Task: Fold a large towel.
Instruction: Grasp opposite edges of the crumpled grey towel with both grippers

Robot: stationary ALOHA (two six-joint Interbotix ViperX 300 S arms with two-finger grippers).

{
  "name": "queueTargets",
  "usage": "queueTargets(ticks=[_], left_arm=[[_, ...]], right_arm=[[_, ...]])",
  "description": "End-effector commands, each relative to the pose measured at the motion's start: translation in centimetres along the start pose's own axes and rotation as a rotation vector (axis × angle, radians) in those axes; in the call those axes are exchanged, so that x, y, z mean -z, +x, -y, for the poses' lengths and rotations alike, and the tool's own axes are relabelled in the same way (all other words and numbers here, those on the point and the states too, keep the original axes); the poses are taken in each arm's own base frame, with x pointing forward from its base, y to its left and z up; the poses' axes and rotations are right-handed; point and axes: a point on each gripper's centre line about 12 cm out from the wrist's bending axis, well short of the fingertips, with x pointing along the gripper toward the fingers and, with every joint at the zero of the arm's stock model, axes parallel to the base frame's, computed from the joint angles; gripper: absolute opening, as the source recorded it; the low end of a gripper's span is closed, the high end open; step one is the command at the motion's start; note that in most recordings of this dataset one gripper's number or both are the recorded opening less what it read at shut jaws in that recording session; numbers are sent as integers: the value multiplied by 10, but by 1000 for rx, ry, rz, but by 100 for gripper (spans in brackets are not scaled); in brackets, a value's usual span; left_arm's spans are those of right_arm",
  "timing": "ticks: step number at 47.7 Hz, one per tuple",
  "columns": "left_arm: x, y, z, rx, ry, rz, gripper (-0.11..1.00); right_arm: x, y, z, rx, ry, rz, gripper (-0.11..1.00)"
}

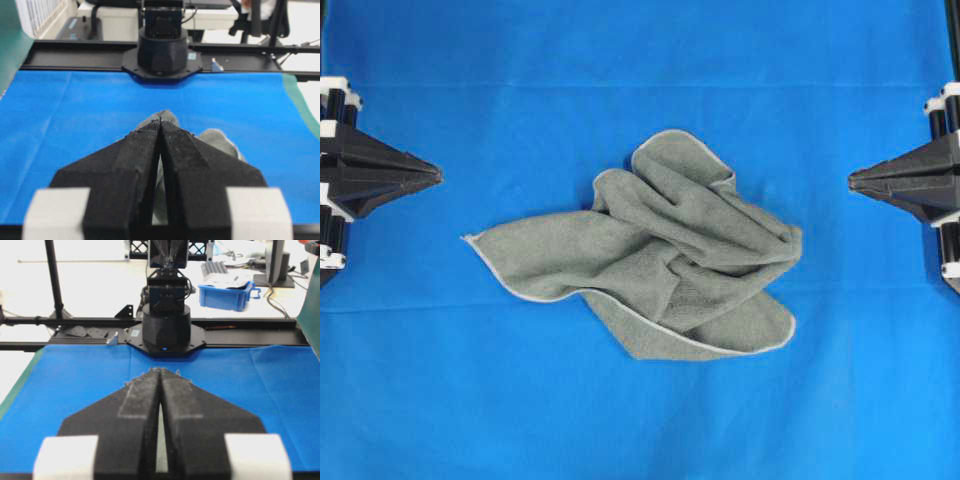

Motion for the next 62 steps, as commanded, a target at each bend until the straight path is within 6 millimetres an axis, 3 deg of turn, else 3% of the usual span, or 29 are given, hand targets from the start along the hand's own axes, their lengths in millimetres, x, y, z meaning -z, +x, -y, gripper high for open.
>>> queueTargets(ticks=[1, 11, 34, 37, 41, 49, 53, 62], left_arm=[[2, 5, 2, 10, 0, -74, 0], [28, 3, 3, 14, -8, -292, 0], [123, 9, 3, -26, -105, -735, 2], [137, 9, 6, -23, -109, -795, 9], [150, 10, 12, 1, -96, -860, 28], [163, 25, 26, 63, -46, -921, 68], [169, 32, 26, 70, -21, -946, 72], [186, 45, 21, 82, 41, -958, 71]], right_arm=[[-4, 5, -1, -7, 4, -2, 0], [11, 17, -14, -60, 38, -276, 0], [100, 31, -51, -54, 297, -820, 1], [111, 34, -61, -57, 319, -873, 1], [122, 38, -72, -65, 329, -927, 7], [143, 52, -93, -72, 328, -1023, 49], [154, 60, -99, -66, 316, -1063, 60], [180, 69, -103, -44, 289, -1139, 58]])
